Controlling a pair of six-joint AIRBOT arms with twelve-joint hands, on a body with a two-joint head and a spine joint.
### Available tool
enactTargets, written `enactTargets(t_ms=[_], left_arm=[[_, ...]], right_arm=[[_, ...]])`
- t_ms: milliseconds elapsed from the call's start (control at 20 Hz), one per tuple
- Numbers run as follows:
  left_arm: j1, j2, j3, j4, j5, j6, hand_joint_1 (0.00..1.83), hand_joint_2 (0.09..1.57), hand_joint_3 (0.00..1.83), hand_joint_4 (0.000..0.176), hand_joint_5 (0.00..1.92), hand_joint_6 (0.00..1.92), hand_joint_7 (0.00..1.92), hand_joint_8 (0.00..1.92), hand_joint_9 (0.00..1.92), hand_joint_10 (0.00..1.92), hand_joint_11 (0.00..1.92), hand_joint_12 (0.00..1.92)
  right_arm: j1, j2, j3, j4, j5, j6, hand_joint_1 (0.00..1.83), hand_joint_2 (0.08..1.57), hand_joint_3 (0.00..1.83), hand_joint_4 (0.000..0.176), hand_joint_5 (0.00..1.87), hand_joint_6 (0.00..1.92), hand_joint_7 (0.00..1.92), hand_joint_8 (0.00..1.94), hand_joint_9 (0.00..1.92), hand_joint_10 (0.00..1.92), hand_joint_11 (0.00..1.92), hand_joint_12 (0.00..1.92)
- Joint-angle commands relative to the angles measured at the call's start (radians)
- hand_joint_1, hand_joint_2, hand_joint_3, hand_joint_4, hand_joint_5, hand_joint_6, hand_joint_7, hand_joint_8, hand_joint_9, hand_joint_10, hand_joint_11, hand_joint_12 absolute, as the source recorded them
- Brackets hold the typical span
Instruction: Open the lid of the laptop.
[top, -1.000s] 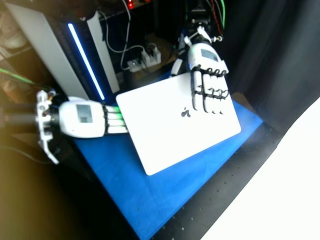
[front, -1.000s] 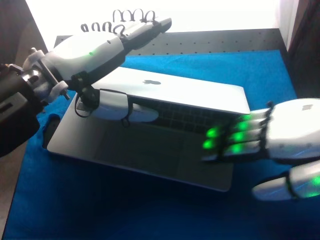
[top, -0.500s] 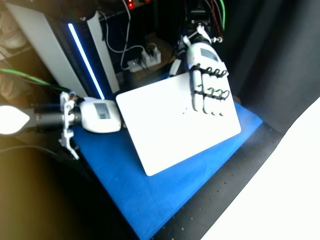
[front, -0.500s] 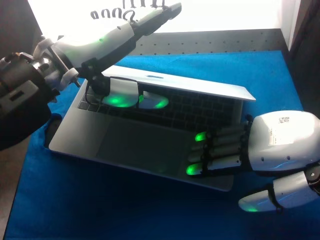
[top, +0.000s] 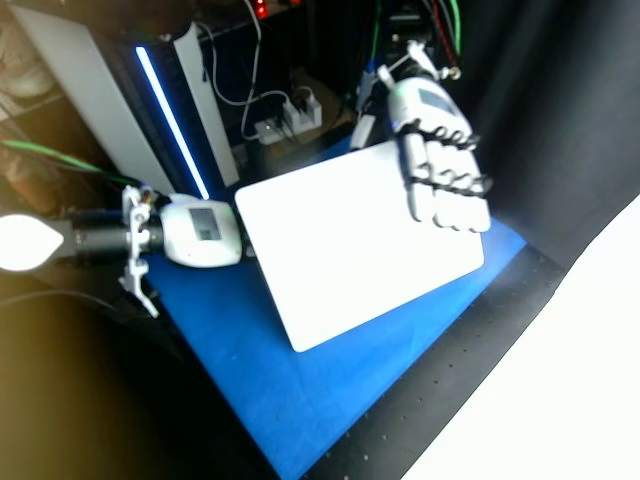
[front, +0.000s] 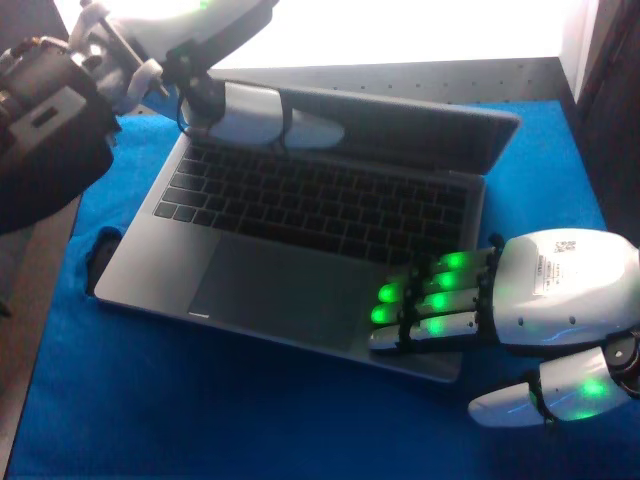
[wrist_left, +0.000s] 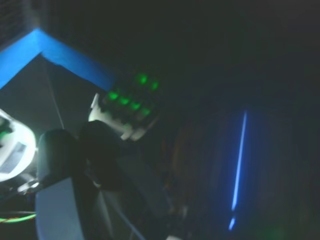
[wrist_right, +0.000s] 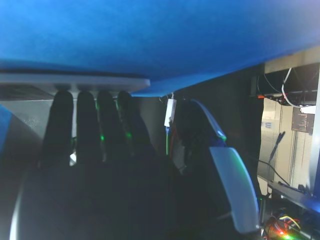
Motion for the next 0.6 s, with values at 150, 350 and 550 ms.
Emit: enactTargets(t_ms=[150,350,550], left_arm=[[-0.086,-0.065,0.114,-0.057,0.013,0.045,0.91,0.98,0.00,0.000,0.00,0.00,0.00,0.00,0.00,0.00,0.00,0.00],[-0.162,-0.152,0.258,-0.089,0.151,0.072,0.74,0.96,0.00,0.029,0.00,0.00,0.00,0.00,0.16,0.00,0.01,0.87],[-0.222,-0.191,0.331,-0.091,0.198,0.072,0.76,0.95,0.00,0.062,0.00,0.00,0.00,0.00,0.30,0.01,0.11,1.20]], right_arm=[[0.001,-0.014,0.009,0.015,0.047,0.011,0.00,1.44,0.00,0.000,0.10,0.01,0.06,0.00,0.00,0.00,0.00,0.00],[0.001,-0.023,0.021,0.012,0.047,0.011,0.00,1.45,0.00,0.000,0.07,0.00,0.03,0.00,0.00,0.00,0.00,0.00],[0.006,-0.030,0.030,0.011,0.050,0.011,0.00,1.46,0.01,0.000,0.06,0.00,0.02,0.00,0.00,0.00,0.00,0.00]])
